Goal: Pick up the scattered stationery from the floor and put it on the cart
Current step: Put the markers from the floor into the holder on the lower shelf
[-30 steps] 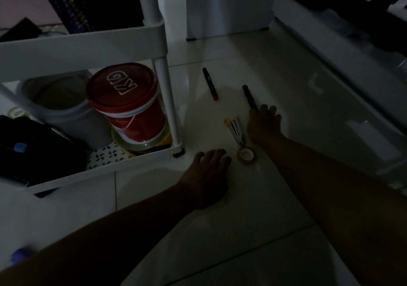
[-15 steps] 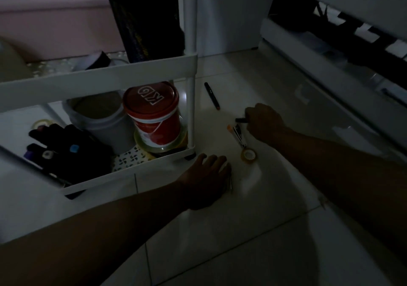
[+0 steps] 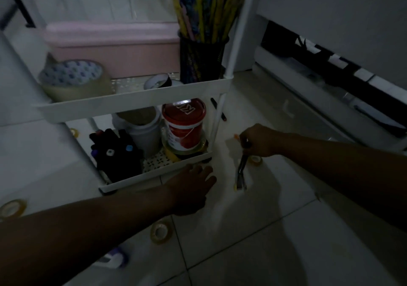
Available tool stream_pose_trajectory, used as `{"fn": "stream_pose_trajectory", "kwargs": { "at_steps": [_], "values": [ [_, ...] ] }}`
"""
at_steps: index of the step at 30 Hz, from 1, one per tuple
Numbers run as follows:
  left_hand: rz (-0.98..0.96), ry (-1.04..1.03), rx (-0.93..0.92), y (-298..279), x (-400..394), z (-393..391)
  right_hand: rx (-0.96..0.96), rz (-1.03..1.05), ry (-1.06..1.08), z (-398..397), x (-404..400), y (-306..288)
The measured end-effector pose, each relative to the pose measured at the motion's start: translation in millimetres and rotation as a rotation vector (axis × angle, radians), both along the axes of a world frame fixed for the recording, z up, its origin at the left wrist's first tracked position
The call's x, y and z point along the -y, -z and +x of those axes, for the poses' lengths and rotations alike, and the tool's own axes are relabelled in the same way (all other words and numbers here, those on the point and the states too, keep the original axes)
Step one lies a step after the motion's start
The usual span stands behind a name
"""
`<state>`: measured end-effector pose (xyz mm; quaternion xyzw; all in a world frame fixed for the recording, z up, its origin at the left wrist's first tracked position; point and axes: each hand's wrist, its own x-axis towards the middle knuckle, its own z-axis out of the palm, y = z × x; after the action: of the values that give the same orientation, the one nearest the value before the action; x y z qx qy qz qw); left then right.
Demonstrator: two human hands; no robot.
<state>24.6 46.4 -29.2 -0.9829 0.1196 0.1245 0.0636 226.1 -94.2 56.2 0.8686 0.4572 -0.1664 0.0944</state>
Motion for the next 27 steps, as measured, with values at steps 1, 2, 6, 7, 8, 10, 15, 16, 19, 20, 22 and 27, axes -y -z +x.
{"fn": "stream_pose_trajectory", "kwargs": {
  "at_steps": [1, 2, 6, 7, 8, 10, 15, 16, 19, 20, 22, 27],
  "values": [
    [0.006, -0.007, -0.02, -0.8, -4.8, -7.3, -0.01, -0.008, -0.017, -5.4, -5.7, -0.8],
    [0.015, -0.012, -0.03, -1.9, -9.7, -14.8, -0.018, -0.009, -0.033, -10.0, -11.7, -1.4],
    [0.053, -0.065, -0.1, -11.7, -28.6, -39.3, -0.061, 0.009, -0.05, -23.7, -31.1, 0.7],
    [0.069, -0.086, -0.137, -14.6, -32.1, -43.6, -0.079, 0.021, -0.041, -26.5, -33.9, 1.9],
    [0.074, -0.116, -0.18, -17.5, -34.8, -46.9, -0.104, 0.028, -0.031, -29.1, -35.7, 2.9],
    [0.006, -0.226, -0.266, -22.2, -39.6, -53.1, -0.202, 0.031, 0.0, -33.5, -37.8, 3.2],
    [-0.229, -0.402, -0.328, -26.3, -49.6, -71.6, -0.459, 0.06, 0.091, -45.3, -44.0, -1.8],
    [-0.248, -0.416, -0.306, -25.4, -50.5, -75.3, -0.493, 0.076, 0.104, -47.8, -45.4, -2.5],
    [-0.338, -0.494, -0.258, -23.7, -49.5, -83.3, -0.634, 0.118, 0.176, -54.7, -47.8, -6.6],
    [-0.391, -0.529, -0.232, -23.7, -48.1, -84.9, -0.678, 0.126, 0.197, -56.5, -48.4, -9.1],
    [-0.488, -0.576, -0.164, -26.0, -45.2, -86.4, -0.746, 0.13, 0.211, -59.9, -50.3, -14.9],
    [-0.596, -0.536, -0.047, -37.3, -45.2, -90.5, -0.827, 0.118, 0.202, -64.6, -54.8, -21.0]
  ]
}}
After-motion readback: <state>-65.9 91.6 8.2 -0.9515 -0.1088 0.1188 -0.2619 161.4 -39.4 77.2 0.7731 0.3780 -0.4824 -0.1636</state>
